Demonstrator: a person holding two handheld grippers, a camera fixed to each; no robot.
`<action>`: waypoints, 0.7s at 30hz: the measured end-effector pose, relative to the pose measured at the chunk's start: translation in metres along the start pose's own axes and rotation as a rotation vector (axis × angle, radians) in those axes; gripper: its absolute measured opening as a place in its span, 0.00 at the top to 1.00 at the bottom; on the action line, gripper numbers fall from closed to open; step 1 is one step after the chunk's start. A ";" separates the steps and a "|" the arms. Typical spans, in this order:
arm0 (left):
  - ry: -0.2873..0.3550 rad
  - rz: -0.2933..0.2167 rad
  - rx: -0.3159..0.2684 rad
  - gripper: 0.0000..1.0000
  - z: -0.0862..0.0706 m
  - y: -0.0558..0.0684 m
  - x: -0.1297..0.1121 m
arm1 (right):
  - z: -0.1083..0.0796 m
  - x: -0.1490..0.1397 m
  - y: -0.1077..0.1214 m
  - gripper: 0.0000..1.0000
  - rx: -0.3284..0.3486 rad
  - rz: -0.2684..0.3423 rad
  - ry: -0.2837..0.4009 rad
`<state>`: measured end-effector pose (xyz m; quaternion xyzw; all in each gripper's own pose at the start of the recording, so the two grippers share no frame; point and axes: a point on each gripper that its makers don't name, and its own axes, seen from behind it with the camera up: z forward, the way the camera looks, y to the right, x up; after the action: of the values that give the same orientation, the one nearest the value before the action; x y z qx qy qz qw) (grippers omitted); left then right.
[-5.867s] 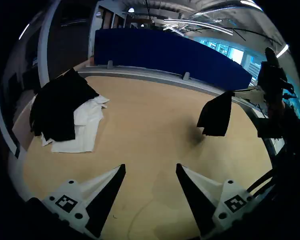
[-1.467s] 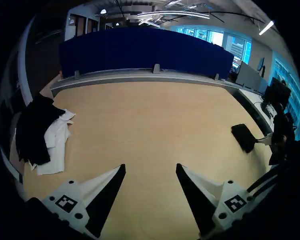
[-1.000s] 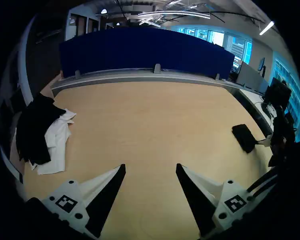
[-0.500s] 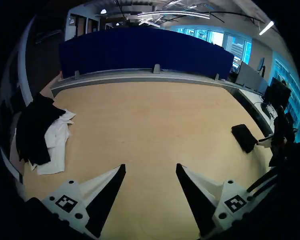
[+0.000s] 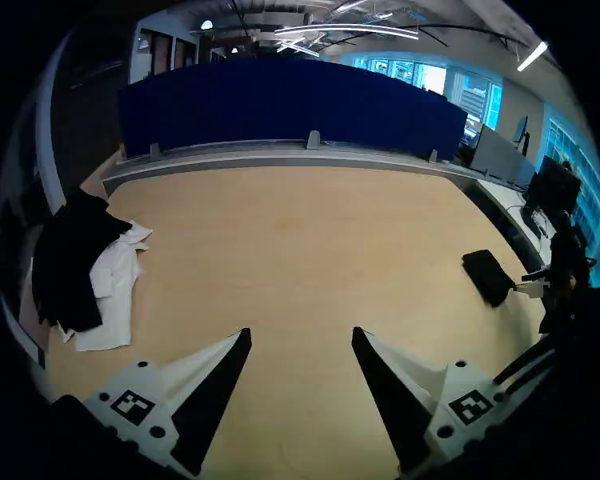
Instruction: Fold towel
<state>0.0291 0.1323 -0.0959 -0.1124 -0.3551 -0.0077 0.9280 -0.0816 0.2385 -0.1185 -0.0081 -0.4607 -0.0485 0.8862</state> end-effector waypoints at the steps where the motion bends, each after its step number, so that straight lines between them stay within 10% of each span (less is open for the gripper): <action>1: 0.001 -0.001 -0.001 0.06 0.000 0.000 0.000 | -0.001 0.002 -0.001 0.00 -0.001 0.000 0.005; 21: 0.069 -0.018 -0.006 0.06 -0.004 -0.014 0.021 | -0.046 0.106 -0.046 0.00 0.013 0.008 0.323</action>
<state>0.0460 0.1192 -0.0826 -0.1116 -0.3238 -0.0212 0.9393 0.0124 0.1814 -0.0599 0.0037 -0.3127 -0.0425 0.9489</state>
